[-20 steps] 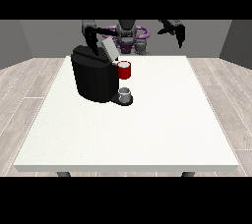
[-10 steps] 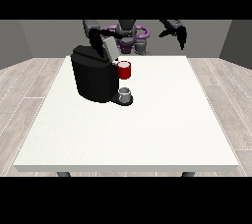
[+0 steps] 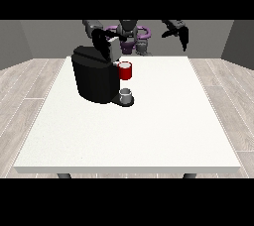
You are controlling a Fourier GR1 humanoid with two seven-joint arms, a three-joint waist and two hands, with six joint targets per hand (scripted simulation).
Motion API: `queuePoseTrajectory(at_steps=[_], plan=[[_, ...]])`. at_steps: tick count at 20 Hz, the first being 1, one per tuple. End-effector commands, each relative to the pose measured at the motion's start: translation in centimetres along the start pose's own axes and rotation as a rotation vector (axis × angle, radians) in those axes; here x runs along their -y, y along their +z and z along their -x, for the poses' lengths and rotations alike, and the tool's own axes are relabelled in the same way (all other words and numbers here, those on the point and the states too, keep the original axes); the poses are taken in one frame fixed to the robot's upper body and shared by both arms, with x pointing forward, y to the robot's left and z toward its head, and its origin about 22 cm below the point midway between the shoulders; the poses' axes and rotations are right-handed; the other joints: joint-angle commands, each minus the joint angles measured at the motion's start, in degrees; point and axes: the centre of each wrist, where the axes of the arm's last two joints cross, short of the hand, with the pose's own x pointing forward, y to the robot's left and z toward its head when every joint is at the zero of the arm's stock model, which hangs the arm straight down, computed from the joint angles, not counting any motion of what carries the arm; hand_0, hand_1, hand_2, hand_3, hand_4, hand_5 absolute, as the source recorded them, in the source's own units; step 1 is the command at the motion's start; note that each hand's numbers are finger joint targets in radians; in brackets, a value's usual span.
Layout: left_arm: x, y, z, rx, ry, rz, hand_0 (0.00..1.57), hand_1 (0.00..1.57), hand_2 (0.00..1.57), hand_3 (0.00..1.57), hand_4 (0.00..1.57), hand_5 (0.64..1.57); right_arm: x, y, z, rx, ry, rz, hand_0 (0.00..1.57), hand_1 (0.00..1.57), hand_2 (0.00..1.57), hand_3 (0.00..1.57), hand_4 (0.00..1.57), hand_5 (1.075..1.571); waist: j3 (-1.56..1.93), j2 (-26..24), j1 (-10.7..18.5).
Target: Insert the coffee pod into the coffee machine and close the lid
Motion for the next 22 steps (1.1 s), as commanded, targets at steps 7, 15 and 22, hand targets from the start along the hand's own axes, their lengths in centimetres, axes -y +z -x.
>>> queuePoseTrajectory(at_steps=[7,15,22], plan=[[0.2,0.0,1.1,0.022,-0.005,0.012,0.0,0.0,0.0,0.0,0.36,1.571,-5.2,-1.4,-7.0,0.177,0.116,-0.102,0.0,0.0,0.0,0.0,0.0,1.571,-0.49,1.6,3.1],[-0.4,-2.2,-1.3,0.076,0.005,0.034,0.0,0.0,0.0,0.0,0.38,1.571,-6.1,-2.6,-12.4,0.254,0.18,-0.078,0.0,0.0,0.0,0.0,0.27,1.571,-0.46,4.2,5.3],[-0.3,-0.6,0.8,0.091,0.004,0.018,0.0,0.0,0.0,0.0,0.4,1.571,-9.6,-2.7,-12.8,0.296,0.233,-0.13,0.0,0.0,0.0,0.0,0.09,1.571,-0.48,6.5,6.3]])
